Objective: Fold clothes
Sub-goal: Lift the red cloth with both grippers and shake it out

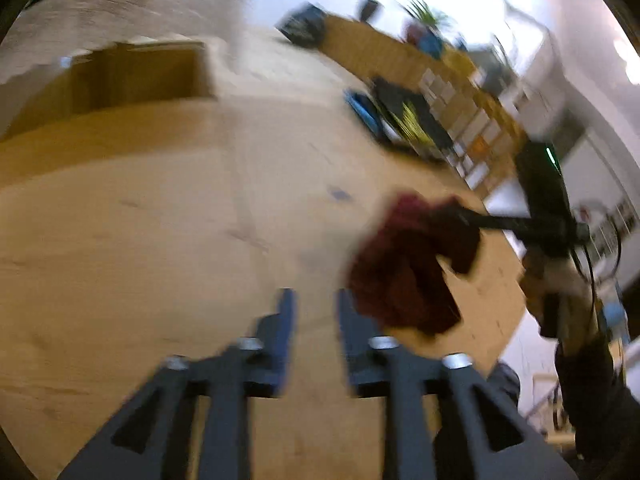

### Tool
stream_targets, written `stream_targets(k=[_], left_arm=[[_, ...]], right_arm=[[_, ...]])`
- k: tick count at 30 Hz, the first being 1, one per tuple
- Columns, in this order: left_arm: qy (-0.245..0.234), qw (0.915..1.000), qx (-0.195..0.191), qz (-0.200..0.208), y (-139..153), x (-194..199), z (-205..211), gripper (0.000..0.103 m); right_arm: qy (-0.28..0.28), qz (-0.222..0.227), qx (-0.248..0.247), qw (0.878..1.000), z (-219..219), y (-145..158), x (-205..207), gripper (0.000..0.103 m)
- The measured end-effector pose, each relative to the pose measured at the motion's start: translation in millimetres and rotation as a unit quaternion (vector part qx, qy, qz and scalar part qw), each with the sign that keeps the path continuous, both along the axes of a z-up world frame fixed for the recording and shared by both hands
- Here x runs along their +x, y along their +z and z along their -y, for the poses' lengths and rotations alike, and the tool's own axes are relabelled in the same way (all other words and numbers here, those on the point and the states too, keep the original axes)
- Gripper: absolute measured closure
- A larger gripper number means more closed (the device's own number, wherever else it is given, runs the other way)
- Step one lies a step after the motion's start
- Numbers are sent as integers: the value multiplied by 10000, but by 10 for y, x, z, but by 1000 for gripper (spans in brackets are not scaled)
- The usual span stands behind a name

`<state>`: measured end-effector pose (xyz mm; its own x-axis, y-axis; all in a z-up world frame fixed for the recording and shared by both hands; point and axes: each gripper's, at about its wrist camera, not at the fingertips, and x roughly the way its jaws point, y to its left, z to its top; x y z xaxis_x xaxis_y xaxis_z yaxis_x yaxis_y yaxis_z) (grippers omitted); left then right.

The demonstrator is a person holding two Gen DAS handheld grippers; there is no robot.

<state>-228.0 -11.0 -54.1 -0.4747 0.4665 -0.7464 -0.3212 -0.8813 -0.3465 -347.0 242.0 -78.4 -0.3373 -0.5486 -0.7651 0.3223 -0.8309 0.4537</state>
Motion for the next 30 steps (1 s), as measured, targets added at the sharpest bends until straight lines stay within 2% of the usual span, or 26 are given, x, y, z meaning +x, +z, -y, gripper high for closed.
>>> stream_targets(k=[3,5,7,10,11,13,14,16,17,20,23,30], left_arm=[[-439,9982,-397,16,-138,88,-570,52],[-562,9963,-652,0,-177,72,-864,44],[-646,9939,-895,-21,-201,40,-1135,42],[-596,9921,-1104,-90,-181,-1,-1303,36],[-577,9915,-1163,-114,-178,-37,-1356,32],[-542,9895,-1331,-140,-188,-129,-1452,30],[-562,9888,-1383,-91,-242,-179,-1485,33],[-641,9891,-1317,129,-389,-292,-1506,67],[-675,9904,-1160,327,-462,-353,-1481,95],[-616,9930,-974,264,-487,-345,-1311,99],[-468,9972,-562,185,-370,-243,-1072,99],[-546,9973,275,-418,383,258,-314,99]], right_arm=[[-55,47,-147,9999,-174,-32,5,93],[-58,24,-129,9999,-260,-17,24,93],[-49,11,-125,9999,-309,-9,33,93],[12,-2,-137,9999,-316,-17,38,93],[33,-4,-147,9999,-327,-19,39,93],[76,-1,-180,9998,-362,-19,40,93],[90,-1,-187,9998,-364,-24,42,93],[92,5,-202,9998,-365,-34,25,93],[69,14,-212,9997,-377,-36,21,93],[-1,34,-261,9997,-448,-22,25,93],[-79,62,-364,9993,-557,20,65,93],[43,-114,-863,9962,-795,389,471,93]])
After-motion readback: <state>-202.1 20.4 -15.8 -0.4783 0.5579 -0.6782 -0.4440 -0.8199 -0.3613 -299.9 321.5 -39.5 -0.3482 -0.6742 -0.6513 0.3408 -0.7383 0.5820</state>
